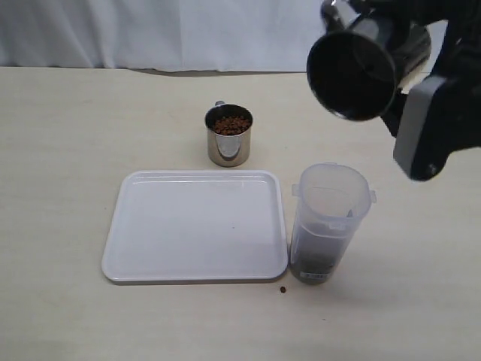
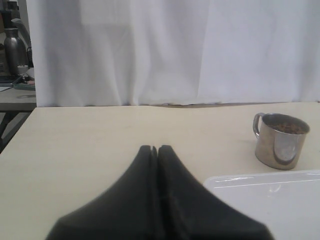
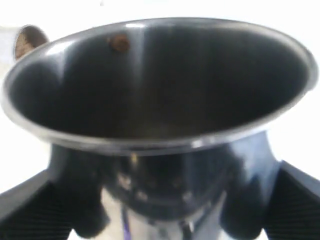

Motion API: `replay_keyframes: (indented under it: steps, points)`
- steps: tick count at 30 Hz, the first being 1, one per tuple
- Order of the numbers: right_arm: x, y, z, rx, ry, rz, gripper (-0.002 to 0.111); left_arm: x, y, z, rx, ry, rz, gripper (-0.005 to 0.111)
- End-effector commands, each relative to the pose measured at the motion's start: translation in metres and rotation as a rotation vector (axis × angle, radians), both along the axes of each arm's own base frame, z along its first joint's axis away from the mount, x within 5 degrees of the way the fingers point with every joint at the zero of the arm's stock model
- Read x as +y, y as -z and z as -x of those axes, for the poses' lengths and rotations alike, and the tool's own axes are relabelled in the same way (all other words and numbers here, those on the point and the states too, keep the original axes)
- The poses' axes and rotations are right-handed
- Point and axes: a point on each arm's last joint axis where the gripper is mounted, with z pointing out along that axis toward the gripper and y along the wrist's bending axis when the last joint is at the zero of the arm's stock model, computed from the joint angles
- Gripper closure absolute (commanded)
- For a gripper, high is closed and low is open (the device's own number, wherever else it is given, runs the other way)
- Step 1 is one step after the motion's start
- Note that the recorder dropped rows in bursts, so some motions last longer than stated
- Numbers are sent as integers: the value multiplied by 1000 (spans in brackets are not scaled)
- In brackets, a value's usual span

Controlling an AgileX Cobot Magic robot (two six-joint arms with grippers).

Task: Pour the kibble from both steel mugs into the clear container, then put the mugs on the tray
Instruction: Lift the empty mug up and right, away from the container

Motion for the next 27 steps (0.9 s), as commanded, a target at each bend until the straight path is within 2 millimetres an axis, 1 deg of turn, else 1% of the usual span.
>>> replay_keyframes:
  steps: [1,4,9,12,14,17,22,27]
  points:
    - [-9,-12,-7,182,141,-262,103,0,-1,0,-19,-2,-1,107]
    - [-18,-14,-12,240,202,-366,103,0,-1,0,-19,-2,-1,107]
    - [-43,-17,-20,316,308,-565,103,0,-1,0,-19,-2,-1,107]
    - [-57,-17,-26,357,335,-704,103,0,-1,0,-19,-2,-1,107]
    - [-63,-14,-31,394,342,-778,103,0,-1,0,-19,-2,-1,107]
    - [-73,-2,-44,460,374,-847,103,0,-1,0,-19,-2,-1,107]
    - [-84,28,-66,584,375,-945,103,0,-1,0,-19,-2,-1,107]
    - [-85,61,-84,689,340,-984,103,0,-1,0,-19,-2,-1,107]
